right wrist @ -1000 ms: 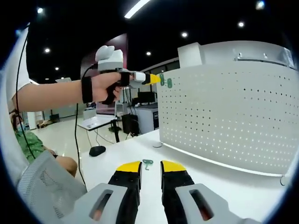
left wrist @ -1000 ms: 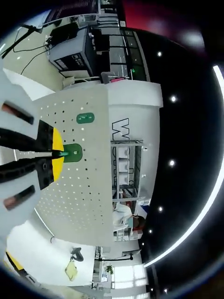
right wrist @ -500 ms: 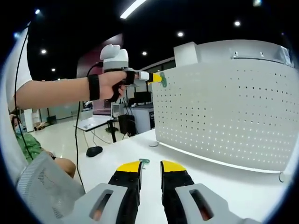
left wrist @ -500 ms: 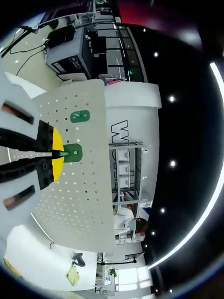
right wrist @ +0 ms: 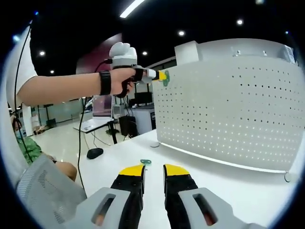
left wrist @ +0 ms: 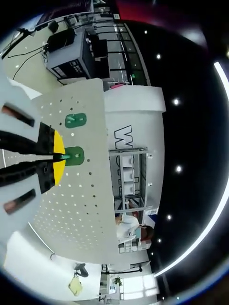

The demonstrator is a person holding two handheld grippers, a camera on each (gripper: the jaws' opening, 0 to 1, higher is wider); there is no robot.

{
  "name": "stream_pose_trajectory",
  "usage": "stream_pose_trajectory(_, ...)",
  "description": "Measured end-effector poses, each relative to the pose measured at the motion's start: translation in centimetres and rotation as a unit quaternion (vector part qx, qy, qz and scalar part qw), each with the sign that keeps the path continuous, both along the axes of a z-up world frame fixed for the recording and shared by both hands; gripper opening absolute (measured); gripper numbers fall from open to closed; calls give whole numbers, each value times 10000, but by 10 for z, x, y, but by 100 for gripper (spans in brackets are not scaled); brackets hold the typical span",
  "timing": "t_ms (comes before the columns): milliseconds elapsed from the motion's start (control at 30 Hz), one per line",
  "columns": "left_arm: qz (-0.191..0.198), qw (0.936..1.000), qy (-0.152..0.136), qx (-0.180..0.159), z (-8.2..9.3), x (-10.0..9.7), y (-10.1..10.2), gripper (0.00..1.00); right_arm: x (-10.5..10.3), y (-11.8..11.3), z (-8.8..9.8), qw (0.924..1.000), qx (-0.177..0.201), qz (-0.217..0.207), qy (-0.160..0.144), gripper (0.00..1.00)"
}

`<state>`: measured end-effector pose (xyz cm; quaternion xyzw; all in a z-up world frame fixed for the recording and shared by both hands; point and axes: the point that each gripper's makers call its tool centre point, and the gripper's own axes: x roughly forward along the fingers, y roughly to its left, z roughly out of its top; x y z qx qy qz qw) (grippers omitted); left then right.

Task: Insert the hook assembly into the mounting plate slot until the hook locks in place.

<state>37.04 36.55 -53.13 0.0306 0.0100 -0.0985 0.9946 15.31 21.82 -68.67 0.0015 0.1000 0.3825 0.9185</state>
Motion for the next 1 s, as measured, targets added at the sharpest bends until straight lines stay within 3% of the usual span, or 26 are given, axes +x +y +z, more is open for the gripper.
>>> stream_pose_trajectory(600, 133, 9999, 98, 17, -2, 28, 7, 2, -1, 5, -12, 9998, 15, 103, 194, 14)
stream_pose_trajectory(1000, 81, 9999, 96, -30, 3, 44, 2, 2, 4, 5, -7, 9998, -38, 155, 146, 14)
